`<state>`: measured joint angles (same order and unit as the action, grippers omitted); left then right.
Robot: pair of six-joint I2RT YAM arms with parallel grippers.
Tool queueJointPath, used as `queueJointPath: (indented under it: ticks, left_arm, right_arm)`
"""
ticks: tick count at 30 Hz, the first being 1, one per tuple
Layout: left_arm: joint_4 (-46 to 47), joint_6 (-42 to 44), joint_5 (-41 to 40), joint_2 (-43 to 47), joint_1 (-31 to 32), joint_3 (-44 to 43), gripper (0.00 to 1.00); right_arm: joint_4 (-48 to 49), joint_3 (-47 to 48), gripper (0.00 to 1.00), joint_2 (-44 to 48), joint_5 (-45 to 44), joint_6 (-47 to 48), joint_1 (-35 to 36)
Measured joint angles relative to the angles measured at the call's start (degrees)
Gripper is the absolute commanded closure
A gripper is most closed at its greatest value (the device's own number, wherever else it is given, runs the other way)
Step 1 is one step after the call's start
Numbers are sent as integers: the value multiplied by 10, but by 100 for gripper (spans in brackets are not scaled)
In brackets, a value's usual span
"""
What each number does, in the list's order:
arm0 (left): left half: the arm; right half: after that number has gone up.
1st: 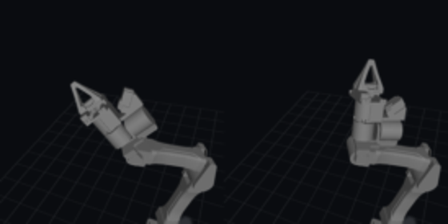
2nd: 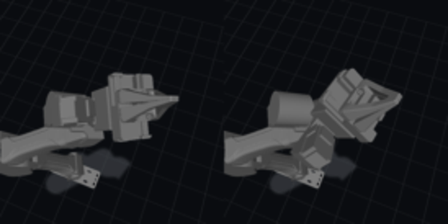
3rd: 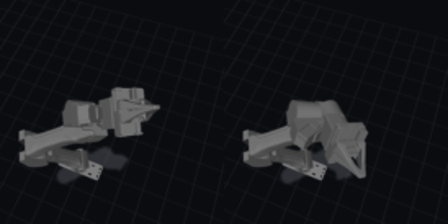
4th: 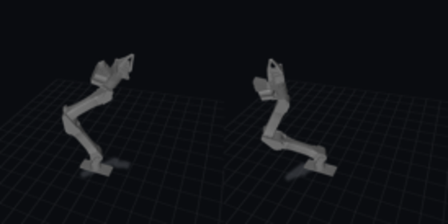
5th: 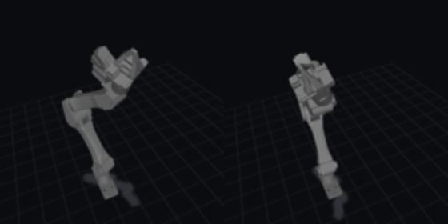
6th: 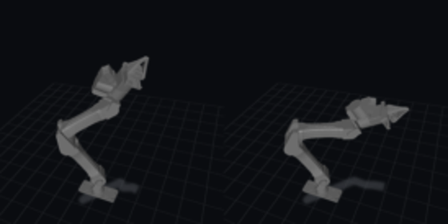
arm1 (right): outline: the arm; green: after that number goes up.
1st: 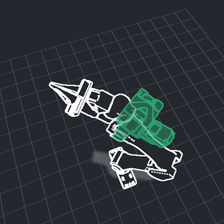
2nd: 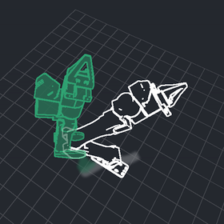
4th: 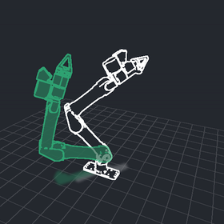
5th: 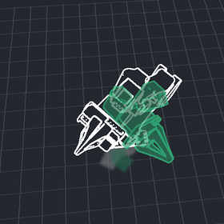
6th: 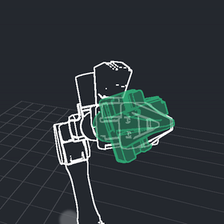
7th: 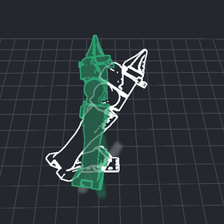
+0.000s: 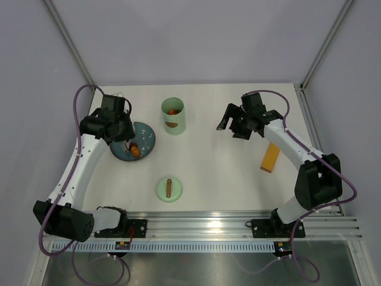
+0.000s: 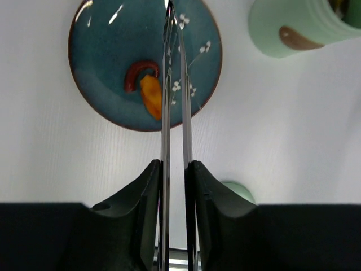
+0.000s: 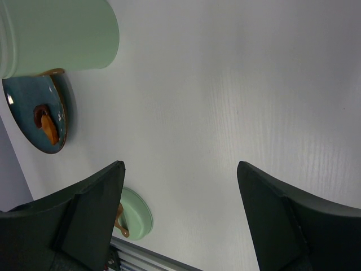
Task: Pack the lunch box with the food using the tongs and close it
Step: Pick up the fake food from the plate.
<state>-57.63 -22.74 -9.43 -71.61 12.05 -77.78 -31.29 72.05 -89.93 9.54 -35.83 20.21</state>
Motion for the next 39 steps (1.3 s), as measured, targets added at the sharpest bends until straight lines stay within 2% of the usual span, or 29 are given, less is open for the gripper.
queueJointPath:
  ticks: [2, 20, 39]
  left_arm:
    - [-12, -2, -1, 0, 0, 21, 61]
    - [-32, -28, -15, 33, 0, 101, 57]
    - [-33, -33, -13, 33, 0, 124, 51]
  right_arm:
    - [0, 0, 11, 0, 0, 0, 0]
    - [1, -1, 11, 0, 0, 0, 0]
    - [1, -1, 12, 0, 1, 0, 0]
